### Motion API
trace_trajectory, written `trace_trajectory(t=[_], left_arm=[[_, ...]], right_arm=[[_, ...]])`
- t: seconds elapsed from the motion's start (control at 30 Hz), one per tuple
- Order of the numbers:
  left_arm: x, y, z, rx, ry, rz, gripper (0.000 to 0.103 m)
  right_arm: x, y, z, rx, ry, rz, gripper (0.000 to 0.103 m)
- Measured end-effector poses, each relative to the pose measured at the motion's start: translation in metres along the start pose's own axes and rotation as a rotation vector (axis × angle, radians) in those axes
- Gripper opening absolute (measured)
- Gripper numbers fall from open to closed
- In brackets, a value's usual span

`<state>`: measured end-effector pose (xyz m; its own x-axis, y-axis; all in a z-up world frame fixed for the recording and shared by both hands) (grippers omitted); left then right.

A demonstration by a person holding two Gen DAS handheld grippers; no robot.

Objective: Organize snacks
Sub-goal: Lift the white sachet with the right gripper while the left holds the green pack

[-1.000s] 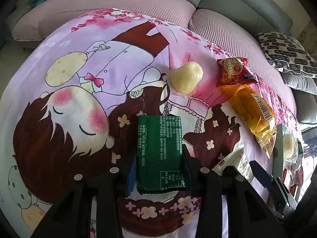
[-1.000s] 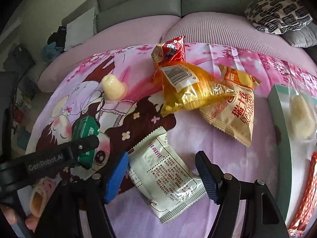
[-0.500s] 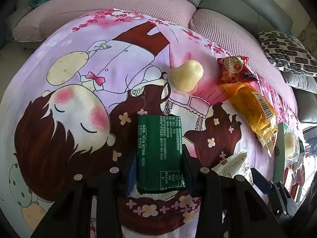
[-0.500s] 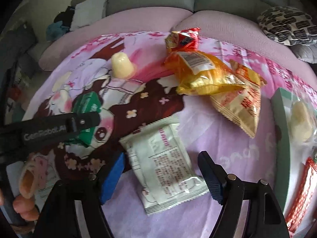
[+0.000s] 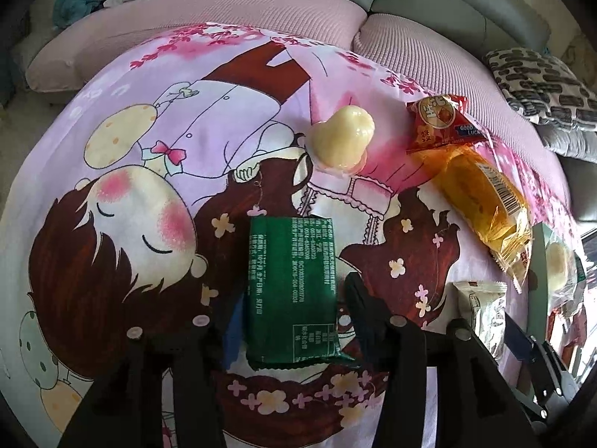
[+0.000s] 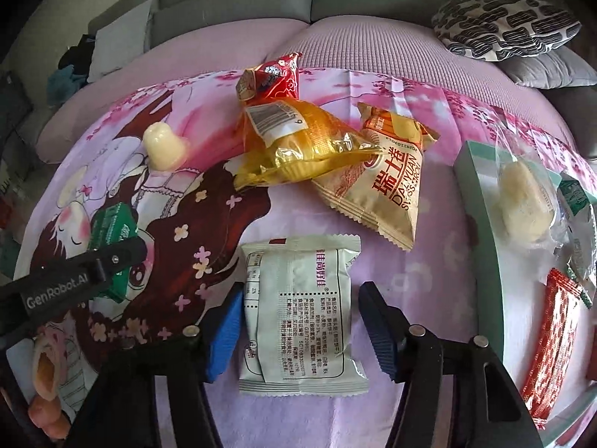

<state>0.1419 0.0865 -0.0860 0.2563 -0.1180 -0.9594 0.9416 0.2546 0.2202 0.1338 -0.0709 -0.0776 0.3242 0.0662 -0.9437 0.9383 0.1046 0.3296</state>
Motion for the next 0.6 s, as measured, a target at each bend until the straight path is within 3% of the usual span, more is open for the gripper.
trace_trajectory(t=[0.1,0.23,0.37,0.6], left_arm=[[0.000,-0.001,0.001,0.005,0.022,0.008,0.052],[0.000,0.000,0.003,0.016,0.047,0.014,0.051],[0.000,0.001,0.000,0.007,0.060,0.020,0.042],[-0.004,-0.002,0.001,0.009,0.047,0.018,0.041]], right_arm=[[0.000,0.000,0.003,0.018,-0.016,0.002,0.057],[-0.001,0.000,0.005,0.032,-0.015,0.002,0.055],[-0.002,0.000,0.006,0.045,-0.015,0.000,0.055],[-0.008,-0.001,0.013,0.084,-0.014,0.004,0.054]])
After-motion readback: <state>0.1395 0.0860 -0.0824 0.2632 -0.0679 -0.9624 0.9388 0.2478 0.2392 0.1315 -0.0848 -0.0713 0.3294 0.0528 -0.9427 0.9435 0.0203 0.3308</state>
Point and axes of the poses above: each gripper's, at about its wrist camera, not at the fingertips, and x roughly the way its jaws point, z to its right, y to its top, the point moved 10 cm from there along x, roughly the way its jaws point, and after that the axes turned 9 degrees about -z, right-handed, at the moved point
